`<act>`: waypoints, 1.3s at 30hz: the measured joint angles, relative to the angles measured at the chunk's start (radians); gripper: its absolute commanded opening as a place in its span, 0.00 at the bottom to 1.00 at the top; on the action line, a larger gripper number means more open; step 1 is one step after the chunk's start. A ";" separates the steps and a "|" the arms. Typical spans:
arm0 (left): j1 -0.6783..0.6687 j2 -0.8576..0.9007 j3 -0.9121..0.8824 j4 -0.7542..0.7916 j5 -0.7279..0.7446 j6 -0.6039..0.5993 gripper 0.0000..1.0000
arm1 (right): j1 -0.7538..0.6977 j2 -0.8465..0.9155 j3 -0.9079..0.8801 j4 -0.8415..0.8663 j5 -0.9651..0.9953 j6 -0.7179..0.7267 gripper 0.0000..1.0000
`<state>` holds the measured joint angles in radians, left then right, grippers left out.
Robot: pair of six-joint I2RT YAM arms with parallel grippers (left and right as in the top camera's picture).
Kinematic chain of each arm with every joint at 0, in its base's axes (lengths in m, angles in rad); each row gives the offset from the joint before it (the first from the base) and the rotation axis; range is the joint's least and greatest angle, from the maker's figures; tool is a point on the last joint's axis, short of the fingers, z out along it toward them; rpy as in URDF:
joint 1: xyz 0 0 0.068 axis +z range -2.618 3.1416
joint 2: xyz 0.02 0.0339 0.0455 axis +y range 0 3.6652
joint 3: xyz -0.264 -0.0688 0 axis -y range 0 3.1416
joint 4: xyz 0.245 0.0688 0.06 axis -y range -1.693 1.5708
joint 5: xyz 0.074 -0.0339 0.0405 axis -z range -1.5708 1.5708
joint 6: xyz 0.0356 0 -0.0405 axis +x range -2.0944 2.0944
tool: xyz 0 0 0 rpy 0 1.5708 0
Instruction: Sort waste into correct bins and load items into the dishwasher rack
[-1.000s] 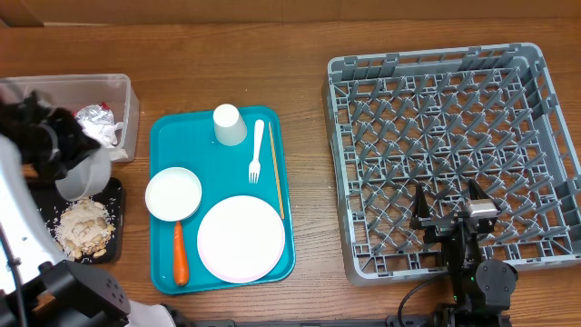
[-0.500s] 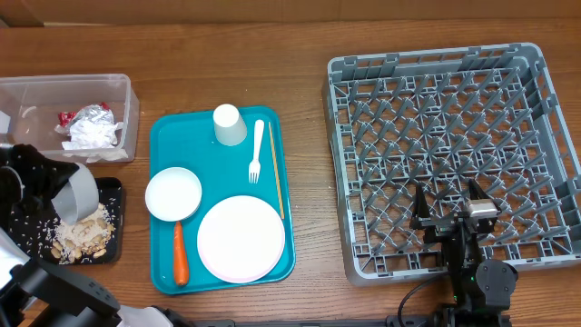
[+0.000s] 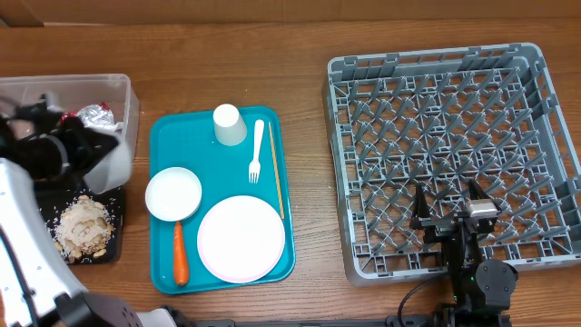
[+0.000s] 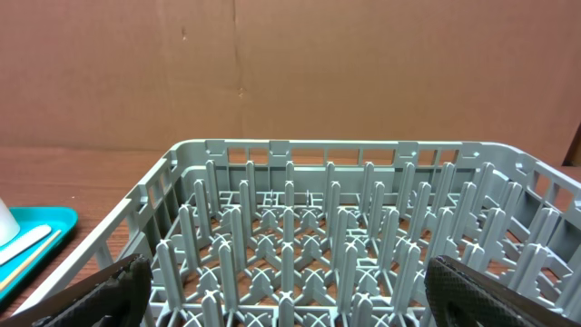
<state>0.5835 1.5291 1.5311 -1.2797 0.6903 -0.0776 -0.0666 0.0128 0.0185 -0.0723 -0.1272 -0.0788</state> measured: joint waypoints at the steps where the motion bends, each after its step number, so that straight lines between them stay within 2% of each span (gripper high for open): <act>1: -0.041 -0.018 0.000 0.002 -0.016 0.002 0.04 | 0.000 0.000 0.000 0.000 0.000 0.000 1.00; 10: -0.528 -0.074 0.000 -0.005 -0.201 -0.002 0.04 | 0.000 0.000 0.000 0.000 0.000 0.000 1.00; 16: -0.870 -0.055 0.000 0.013 -0.410 -0.106 0.04 | 0.000 0.000 0.000 -0.001 0.000 0.000 1.00; 20: -1.008 0.013 0.000 0.017 -0.524 -0.169 0.04 | 0.000 0.000 0.000 -0.001 0.000 0.001 1.00; 24: -1.068 0.120 0.000 0.056 -0.586 -0.210 0.04 | 0.000 0.000 0.000 0.000 0.000 0.000 1.00; 29: -1.074 0.237 -0.001 0.085 -0.631 -0.231 0.04 | 0.000 0.000 0.000 0.000 0.000 0.000 1.00; 39: -1.074 0.298 -0.001 0.068 -0.695 -0.266 0.04 | 0.000 0.000 0.000 0.000 0.000 0.000 1.00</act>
<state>-0.4908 1.8267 1.5303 -1.2121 -0.0051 -0.3435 -0.0666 0.0128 0.0185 -0.0727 -0.1272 -0.0788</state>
